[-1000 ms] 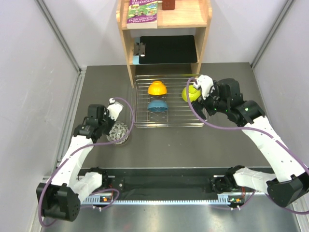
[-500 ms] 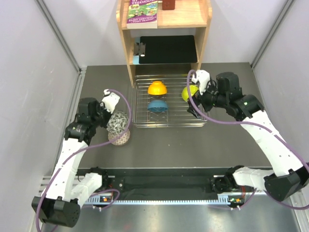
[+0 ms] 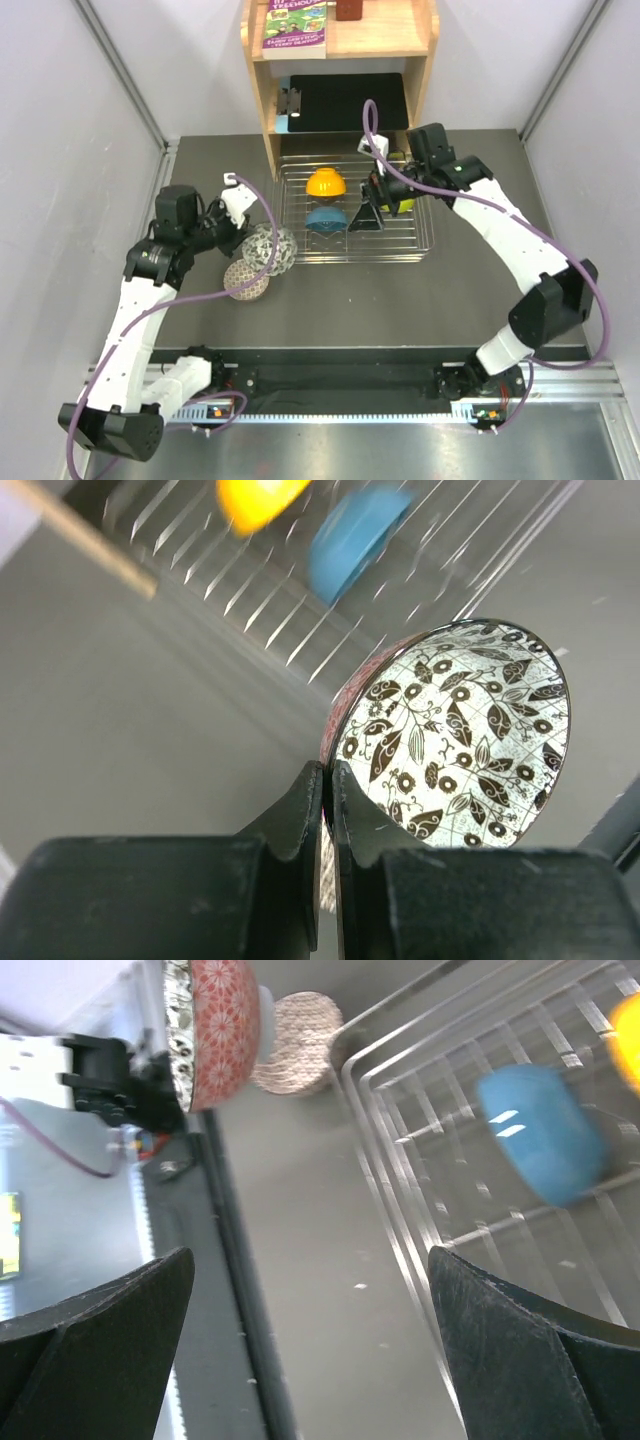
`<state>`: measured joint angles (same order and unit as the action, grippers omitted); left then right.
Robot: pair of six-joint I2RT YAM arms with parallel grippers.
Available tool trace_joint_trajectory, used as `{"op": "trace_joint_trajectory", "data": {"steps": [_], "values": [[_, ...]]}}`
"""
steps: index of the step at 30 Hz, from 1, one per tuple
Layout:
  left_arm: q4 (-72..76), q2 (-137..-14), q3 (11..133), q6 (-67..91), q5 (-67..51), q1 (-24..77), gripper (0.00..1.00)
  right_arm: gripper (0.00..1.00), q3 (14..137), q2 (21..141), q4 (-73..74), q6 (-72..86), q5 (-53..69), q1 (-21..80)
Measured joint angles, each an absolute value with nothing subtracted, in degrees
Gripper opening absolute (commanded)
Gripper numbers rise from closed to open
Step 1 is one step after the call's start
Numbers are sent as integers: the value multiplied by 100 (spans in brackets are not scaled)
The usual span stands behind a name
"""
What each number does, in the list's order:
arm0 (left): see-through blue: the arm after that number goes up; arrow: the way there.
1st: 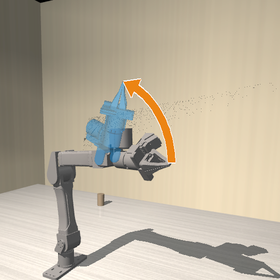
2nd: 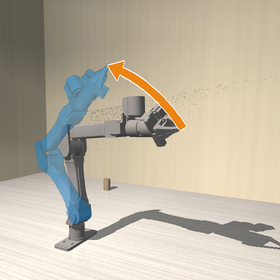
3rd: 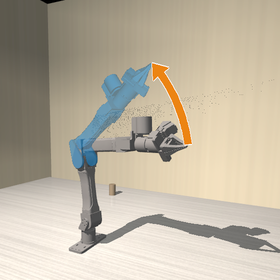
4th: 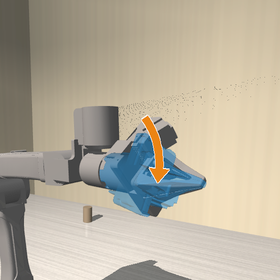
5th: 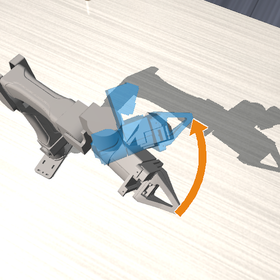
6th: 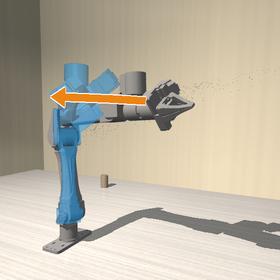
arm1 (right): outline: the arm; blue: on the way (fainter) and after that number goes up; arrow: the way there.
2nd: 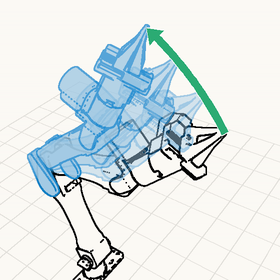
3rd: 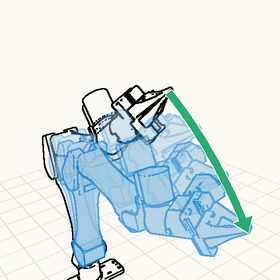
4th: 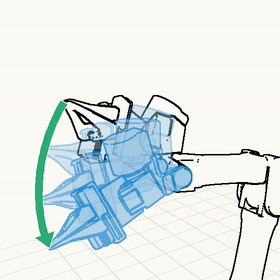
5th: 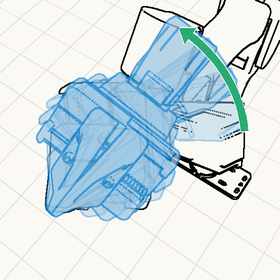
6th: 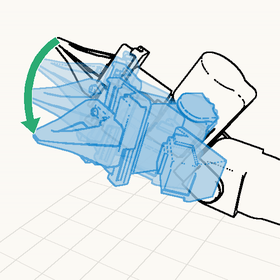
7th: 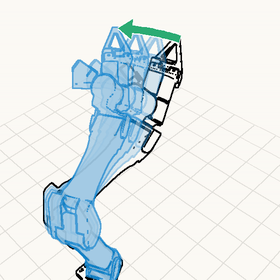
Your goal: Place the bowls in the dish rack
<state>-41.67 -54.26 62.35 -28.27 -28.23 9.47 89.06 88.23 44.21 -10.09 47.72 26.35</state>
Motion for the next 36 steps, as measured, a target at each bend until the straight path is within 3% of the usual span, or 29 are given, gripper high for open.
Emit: {"op": "trace_joint_trajectory", "data": {"steps": [12, 36], "values": [[-3994, -6187, 6716, -2731, -3133, 2255, 0, 100, 9386, 9845, 4571, -528, 6355, 2663], [-4187, -7192, 7380, -2884, -3061, 3205, 0, 100, 9765, 10711, 5083, -862, 6919, 2919]]}}
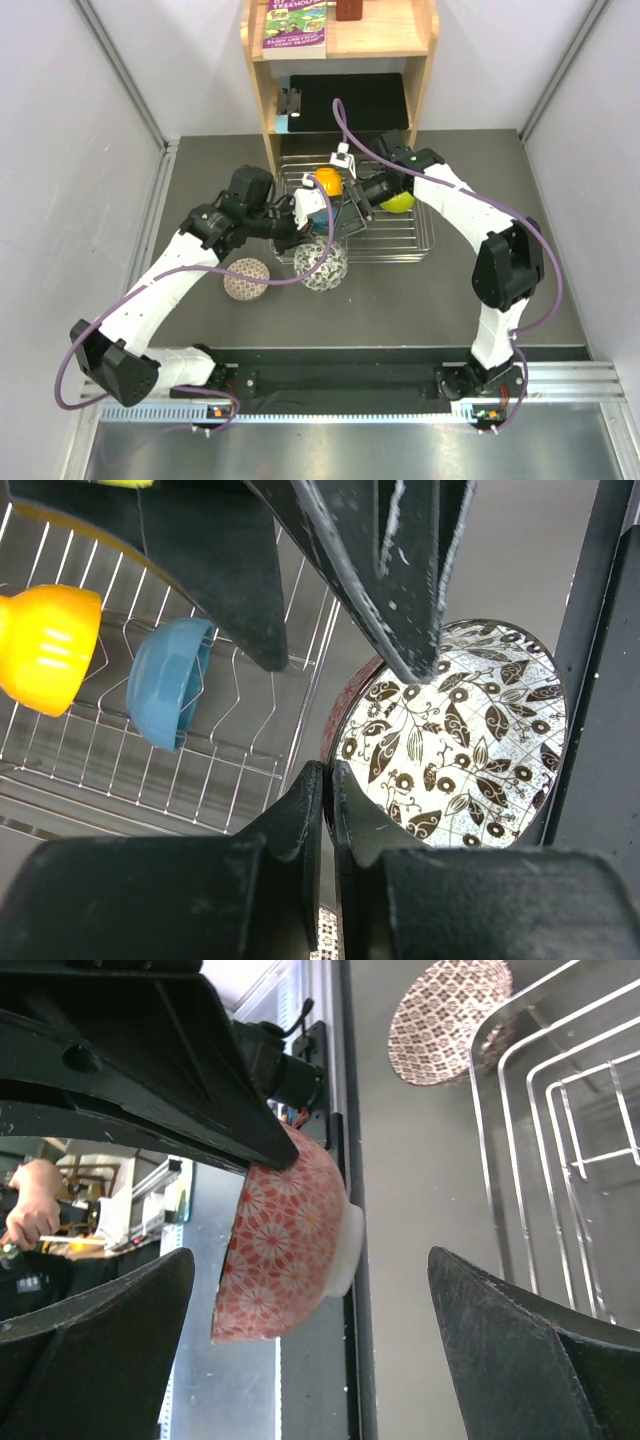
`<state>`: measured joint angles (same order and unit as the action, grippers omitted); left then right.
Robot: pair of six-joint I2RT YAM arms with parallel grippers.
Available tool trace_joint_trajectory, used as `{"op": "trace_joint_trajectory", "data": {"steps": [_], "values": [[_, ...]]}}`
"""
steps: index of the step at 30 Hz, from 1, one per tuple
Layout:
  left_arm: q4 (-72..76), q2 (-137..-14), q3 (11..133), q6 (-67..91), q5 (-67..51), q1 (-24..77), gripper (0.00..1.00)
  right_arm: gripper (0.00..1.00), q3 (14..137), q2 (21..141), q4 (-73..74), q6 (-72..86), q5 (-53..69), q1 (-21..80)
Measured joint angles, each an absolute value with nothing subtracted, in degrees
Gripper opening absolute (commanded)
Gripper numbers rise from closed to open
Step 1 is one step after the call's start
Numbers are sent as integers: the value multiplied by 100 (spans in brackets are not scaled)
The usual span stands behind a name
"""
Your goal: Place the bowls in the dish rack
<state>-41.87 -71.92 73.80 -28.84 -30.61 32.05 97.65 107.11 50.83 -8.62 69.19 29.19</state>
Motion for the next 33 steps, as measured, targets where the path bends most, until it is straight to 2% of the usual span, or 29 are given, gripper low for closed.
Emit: {"op": "trace_joint_trajectory", "data": {"steps": [15, 30, 33], "values": [[-4152, -7227, 7446, -3017, -2613, 3376, 0, 100, 9192, 10713, 4967, -856, 6818, 3072], [-4014, -7227, 7461, -3022, -2451, 3428, 0, 100, 9192, 10873, 4936, -834, 6866, 3358], [-4005, -7227, 7461, -3030, -2432, 3444, 0, 95, 9192, 10881, 4936, -834, 6890, 3374]]}}
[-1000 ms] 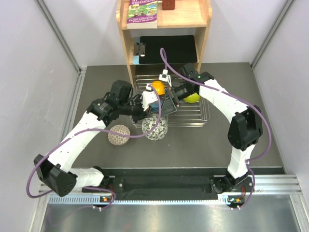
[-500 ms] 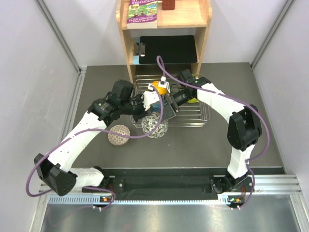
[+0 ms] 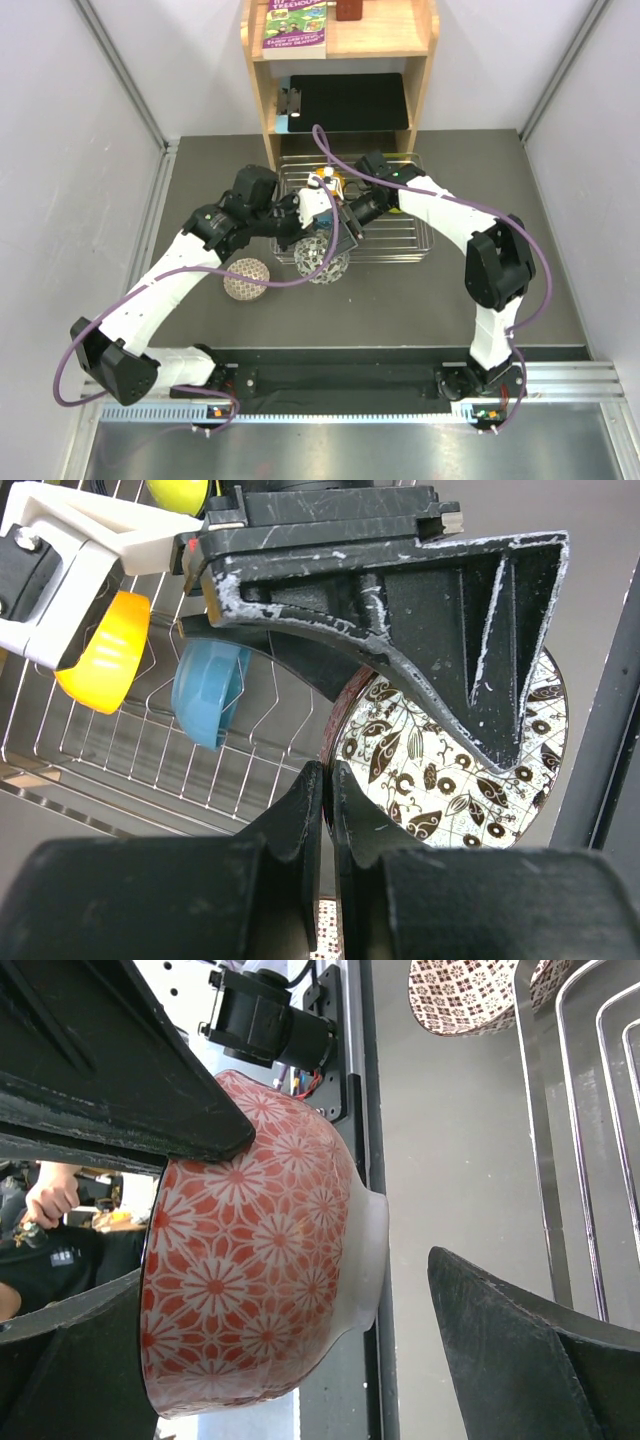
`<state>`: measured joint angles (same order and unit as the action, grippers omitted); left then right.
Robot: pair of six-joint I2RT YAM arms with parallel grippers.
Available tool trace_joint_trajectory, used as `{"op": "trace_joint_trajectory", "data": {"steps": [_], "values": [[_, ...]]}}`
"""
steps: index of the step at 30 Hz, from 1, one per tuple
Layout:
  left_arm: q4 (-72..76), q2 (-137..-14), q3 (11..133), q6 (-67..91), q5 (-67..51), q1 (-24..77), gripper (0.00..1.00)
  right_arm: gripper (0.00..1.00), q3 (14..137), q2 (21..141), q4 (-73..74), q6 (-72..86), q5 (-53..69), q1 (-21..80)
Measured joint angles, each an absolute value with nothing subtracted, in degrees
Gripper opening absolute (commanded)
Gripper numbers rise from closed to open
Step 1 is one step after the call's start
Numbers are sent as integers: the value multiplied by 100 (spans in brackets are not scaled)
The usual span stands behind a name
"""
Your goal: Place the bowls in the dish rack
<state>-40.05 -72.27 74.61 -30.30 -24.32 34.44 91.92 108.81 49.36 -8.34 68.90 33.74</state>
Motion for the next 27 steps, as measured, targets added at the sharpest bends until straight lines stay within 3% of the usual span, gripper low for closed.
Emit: {"op": "trace_joint_trajectory", "data": {"steps": [13, 18, 27], "values": [[-3990, -7227, 7461, -3041, -2410, 3465, 0, 77, 9194, 10884, 5013, -856, 7275, 3374], [-3981, -7227, 7461, -3037, -2423, 3468, 0, 59, 9194, 10895, 5068, -904, 7378, 3371], [-3977, -7225, 7461, -3035, -2416, 3472, 0, 38, 9201, 10975, 5159, -1007, 7428, 3369]]}}
